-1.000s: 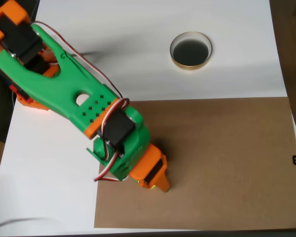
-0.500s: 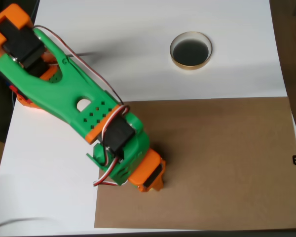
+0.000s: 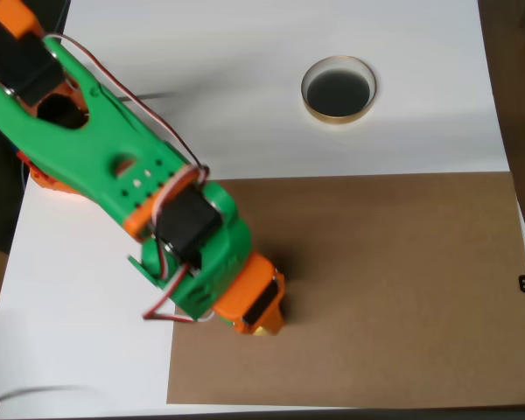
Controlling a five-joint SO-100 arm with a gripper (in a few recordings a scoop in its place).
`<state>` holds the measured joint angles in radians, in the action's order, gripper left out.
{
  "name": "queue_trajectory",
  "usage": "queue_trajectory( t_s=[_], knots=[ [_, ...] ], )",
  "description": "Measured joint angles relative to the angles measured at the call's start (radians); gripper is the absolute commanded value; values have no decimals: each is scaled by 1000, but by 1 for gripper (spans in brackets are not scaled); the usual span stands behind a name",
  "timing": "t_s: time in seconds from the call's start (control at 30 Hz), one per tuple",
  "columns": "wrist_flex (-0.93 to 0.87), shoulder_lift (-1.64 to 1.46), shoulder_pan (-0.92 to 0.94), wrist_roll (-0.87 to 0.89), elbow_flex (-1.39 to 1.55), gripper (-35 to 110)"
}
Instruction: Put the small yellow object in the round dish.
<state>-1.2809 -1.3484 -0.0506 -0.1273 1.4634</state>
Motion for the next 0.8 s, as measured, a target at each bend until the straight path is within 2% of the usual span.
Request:
queue_trajectory(
  t_s=[0.3,0.8],
  knots=[
    [-91,-109,-104,-66,0,0],
    [-158,-129,-420,-146,12,0]
  ],
)
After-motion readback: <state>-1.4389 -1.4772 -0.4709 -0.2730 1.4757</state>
